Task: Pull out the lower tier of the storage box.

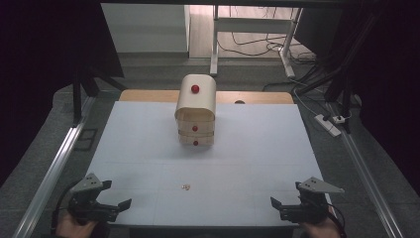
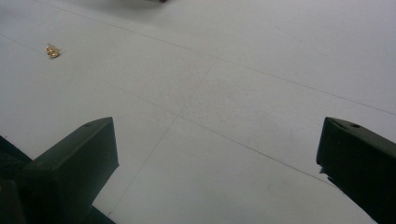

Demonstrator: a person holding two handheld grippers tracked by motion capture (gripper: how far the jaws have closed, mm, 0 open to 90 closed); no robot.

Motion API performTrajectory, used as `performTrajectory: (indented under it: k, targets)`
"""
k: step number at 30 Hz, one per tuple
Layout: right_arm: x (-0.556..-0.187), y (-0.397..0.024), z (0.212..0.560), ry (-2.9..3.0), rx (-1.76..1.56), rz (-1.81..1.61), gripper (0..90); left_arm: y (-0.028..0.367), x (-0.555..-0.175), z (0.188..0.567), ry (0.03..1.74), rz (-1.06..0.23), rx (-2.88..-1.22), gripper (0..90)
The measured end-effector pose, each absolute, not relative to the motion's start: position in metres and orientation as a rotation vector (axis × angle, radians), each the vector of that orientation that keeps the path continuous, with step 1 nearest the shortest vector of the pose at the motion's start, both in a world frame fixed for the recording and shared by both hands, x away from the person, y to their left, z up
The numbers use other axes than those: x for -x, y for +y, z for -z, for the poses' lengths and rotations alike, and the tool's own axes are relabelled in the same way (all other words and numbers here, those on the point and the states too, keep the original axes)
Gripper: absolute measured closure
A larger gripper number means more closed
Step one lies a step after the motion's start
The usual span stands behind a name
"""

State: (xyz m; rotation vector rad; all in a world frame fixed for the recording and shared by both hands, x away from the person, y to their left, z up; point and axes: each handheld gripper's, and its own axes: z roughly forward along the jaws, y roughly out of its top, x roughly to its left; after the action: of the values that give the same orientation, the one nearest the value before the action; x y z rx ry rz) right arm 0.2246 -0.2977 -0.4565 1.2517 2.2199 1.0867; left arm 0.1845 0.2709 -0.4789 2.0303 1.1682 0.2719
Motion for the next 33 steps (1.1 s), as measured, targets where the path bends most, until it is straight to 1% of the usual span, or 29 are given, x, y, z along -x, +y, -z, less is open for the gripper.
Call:
performTrajectory:
  k: [13, 25, 33]
  targets:
    - [-0.2238, -0.3003, 0.4556, 2.184, -1.278, -1.109, 0.0, 0.2707, -0.1850, 0.4793, 1.177, -0.266, -2.029, 0.0]
    - [-0.2257, -0.2967, 0.4565, 2.246, -1.228, -1.109, 0.0, 0.2695, -0.1851, 0.4791, 1.197, -0.282, -2.026, 0.0]
    - [-0.2255, -0.2952, 0.4566, 2.255, -1.218, -1.093, 0.0, 0.2654, -0.1850, 0.4742, 1.160, -0.307, -2.032, 0.0]
